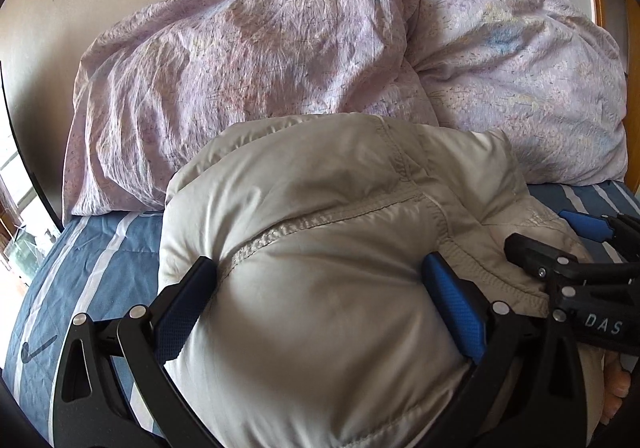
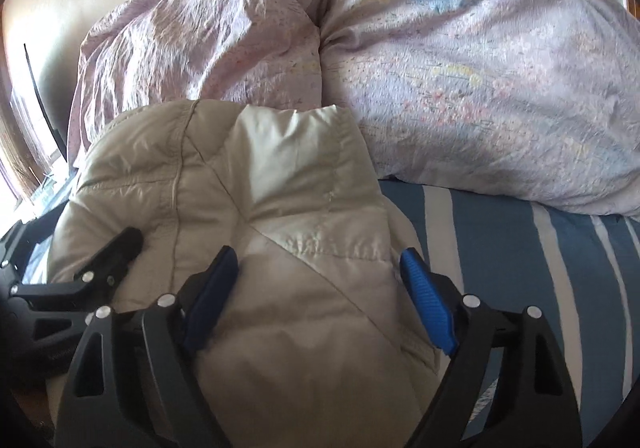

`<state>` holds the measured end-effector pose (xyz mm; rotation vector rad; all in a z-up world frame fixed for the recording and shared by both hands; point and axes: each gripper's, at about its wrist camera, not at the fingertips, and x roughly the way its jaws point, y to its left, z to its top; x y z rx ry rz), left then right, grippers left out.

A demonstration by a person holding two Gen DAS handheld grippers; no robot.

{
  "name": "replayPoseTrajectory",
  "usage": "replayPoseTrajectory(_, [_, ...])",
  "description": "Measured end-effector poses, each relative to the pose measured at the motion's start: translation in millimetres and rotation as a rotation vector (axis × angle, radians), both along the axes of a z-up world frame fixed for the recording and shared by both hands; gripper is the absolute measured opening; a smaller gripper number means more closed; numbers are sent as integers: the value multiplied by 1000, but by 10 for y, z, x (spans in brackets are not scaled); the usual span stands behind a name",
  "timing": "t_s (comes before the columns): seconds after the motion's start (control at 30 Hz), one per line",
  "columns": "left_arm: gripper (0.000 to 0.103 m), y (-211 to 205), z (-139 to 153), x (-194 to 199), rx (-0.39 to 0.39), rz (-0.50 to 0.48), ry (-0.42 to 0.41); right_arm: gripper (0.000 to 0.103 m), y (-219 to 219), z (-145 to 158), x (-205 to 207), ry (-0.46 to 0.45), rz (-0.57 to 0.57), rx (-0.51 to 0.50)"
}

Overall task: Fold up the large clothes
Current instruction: 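Press both tools down on the rolled jacket bundle to flatten it, then open both tools and lift them away from the folded jacket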

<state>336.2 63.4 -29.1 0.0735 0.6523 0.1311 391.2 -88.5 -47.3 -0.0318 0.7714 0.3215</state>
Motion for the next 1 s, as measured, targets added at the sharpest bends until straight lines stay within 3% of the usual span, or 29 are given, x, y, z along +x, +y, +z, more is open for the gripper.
replayPoseTrajectory(0.3, [102, 1, 21, -32, -1, 1, -18, 94, -61, -178, 72, 21, -15, 19])
replayPoseTrajectory(0.5, [102, 150, 196, -271, -79, -21, -50, 98, -329, 86, -211, -8, -69, 72])
replayPoseTrajectory(0.67, [102, 175, 331, -574, -60, -18, -102, 101, -467, 323, -538, -94, -116, 8])
replayPoseTrajectory(0.83, [102, 93, 367, -798, -10, -8, -74, 101, -625, 446, -743, -101, -137, 37])
replayPoseTrajectory(1.0, [102, 33, 431, -1033, -38, -23, -54, 101, -690, 529, -981, -99, -145, 31])
